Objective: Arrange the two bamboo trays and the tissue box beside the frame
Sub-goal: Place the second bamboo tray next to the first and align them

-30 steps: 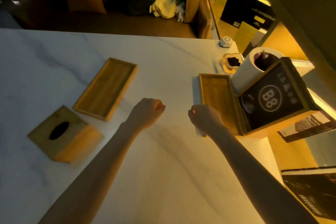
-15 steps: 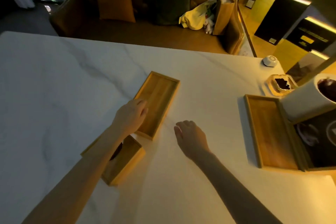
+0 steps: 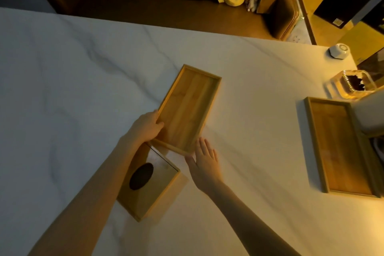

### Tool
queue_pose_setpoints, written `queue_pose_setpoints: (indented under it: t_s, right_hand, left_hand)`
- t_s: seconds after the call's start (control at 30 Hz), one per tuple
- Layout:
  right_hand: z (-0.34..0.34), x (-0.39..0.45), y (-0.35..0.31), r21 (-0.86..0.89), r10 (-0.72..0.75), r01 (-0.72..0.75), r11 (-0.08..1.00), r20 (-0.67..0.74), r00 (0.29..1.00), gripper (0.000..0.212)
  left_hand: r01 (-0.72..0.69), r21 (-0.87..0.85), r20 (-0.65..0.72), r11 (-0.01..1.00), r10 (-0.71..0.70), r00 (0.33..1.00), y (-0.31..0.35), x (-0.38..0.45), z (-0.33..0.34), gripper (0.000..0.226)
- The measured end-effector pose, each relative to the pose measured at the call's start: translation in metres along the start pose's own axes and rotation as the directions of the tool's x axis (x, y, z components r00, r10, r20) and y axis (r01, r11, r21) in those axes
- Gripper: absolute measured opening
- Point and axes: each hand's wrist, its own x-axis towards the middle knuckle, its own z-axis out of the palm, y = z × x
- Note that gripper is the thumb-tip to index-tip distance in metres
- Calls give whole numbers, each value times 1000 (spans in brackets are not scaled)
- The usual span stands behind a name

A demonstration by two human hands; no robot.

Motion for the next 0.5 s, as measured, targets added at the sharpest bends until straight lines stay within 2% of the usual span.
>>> queue_pose_setpoints:
  t_s: [0.07, 0.13, 0.23, 0.3, 0.4, 0.43, 0.5]
  right_hand:
    - [2, 2, -3, 92, 26, -26, 995, 3, 1000, 61]
    - [-3, 2, -6, 283, 28, -27, 959, -2, 1000, 56]
    - [-20, -5, -10, 644, 63, -46, 764, -3, 998, 42]
    - [-29, -10, -11, 798, 101, -91, 596, 38, 994, 37]
    - [-43, -14, -9, 924, 139, -90, 373, 41, 989, 29]
    - [-48, -14, -8, 937, 167, -77, 340, 20, 986, 27]
    - [-59, -14, -6, 939, 202, -42, 341, -29, 979, 26]
  left_hand:
    - [-32, -73, -33, 997, 30, 999, 0, -2, -3, 29]
    - [-29, -149, -24, 988, 26, 999, 0, -4, -7, 24]
    - [15, -268, -68, 963, -35, 997, 4, -6, -15, 16]
    - [41, -327, -117, 944, -83, 990, 8, -8, -20, 20]
    - [61, -363, -109, 930, -107, 988, 18, -14, -24, 11]
    - [55, -390, -94, 919, -99, 991, 23, -17, -24, 9]
    - [42, -462, -75, 886, -86, 994, 31, -23, -26, 22]
